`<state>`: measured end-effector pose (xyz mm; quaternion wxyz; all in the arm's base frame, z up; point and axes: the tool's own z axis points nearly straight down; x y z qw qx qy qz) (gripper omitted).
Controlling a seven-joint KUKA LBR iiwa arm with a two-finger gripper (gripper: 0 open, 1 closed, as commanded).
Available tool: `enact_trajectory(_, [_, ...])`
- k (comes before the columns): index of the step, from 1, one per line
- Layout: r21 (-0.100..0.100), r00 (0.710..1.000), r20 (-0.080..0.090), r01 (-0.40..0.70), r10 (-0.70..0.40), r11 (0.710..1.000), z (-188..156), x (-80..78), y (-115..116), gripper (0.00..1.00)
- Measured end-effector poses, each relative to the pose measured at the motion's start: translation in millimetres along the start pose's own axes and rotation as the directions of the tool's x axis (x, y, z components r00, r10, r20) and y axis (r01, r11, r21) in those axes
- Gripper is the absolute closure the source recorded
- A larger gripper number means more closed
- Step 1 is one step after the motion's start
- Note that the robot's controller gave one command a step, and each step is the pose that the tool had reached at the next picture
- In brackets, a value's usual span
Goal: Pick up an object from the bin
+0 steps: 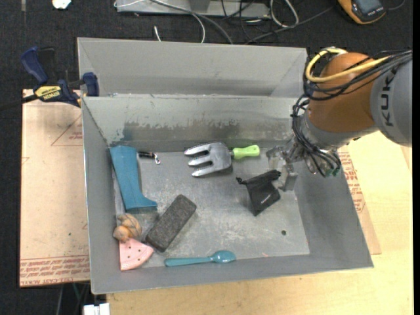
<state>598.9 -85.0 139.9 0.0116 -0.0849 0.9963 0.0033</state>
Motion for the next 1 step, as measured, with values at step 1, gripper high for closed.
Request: enact_trajectory(1, [-0.003,1.000,-0.004,0.012,-0.012,1.000,-89.7,3.8,13.9,1.00])
